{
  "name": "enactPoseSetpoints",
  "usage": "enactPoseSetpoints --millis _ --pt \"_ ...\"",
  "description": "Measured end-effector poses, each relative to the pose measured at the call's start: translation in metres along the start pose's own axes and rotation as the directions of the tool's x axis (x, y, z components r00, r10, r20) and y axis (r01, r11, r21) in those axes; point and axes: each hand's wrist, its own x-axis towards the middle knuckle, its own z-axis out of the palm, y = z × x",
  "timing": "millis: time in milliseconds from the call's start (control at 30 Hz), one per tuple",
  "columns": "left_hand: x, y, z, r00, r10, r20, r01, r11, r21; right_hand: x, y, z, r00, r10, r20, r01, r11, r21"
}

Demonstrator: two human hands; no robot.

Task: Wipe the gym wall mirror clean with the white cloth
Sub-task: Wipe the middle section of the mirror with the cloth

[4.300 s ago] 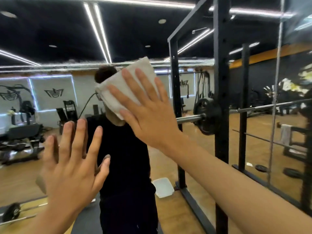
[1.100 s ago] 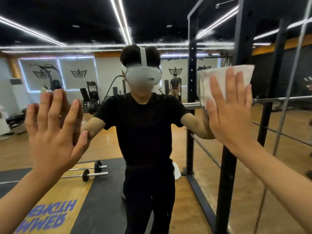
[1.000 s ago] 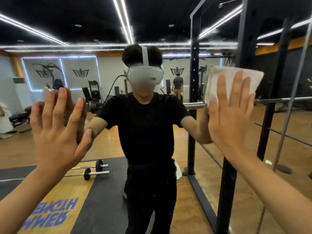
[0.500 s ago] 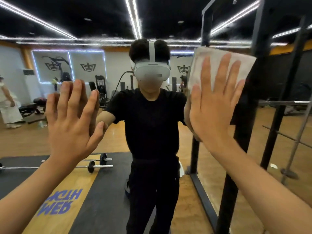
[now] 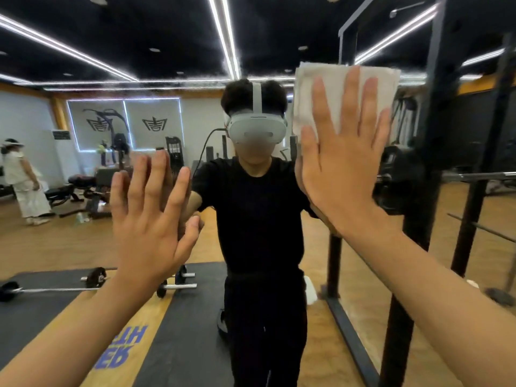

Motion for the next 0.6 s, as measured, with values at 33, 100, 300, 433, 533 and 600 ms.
enactPoseSetpoints --millis 33,100,300,433,533,600 --pt "0.0 0.0 0.0 1.0 0.002 -0.005 -0.002 1.0 0.003 0.008 -0.026 0.003 0.999 0.033 -0.005 -0.033 0.999 0.008" --pt "0.001 -0.001 -0.001 1.0 0.016 -0.008 -0.016 1.0 0.0 0.0 -0.075 0.011 0.998 -0.056 0.038 0.056 0.998 0.022" --pt "-0.002 -0.008 -0.001 1.0 0.025 -0.007 -0.025 1.0 -0.013 -0.013 -0.068 0.006 0.876 -0.452 0.168 0.455 0.89 0.02" --pt "-0.002 -0.003 0.001 1.0 0.004 -0.031 -0.005 1.0 -0.027 -0.019 0.058 -0.021 0.978 -0.151 0.142 0.167 0.98 -0.11" --pt "-0.002 0.0 0.001 1.0 -0.006 -0.021 0.005 1.0 -0.03 -0.026 0.089 -0.031 0.975 0.208 0.081 -0.196 0.971 -0.14" --pt "-0.002 -0.001 0.001 1.0 -0.003 -0.015 0.003 1.0 -0.025 -0.018 0.054 -0.019 0.938 0.347 0.012 -0.343 0.931 -0.128"
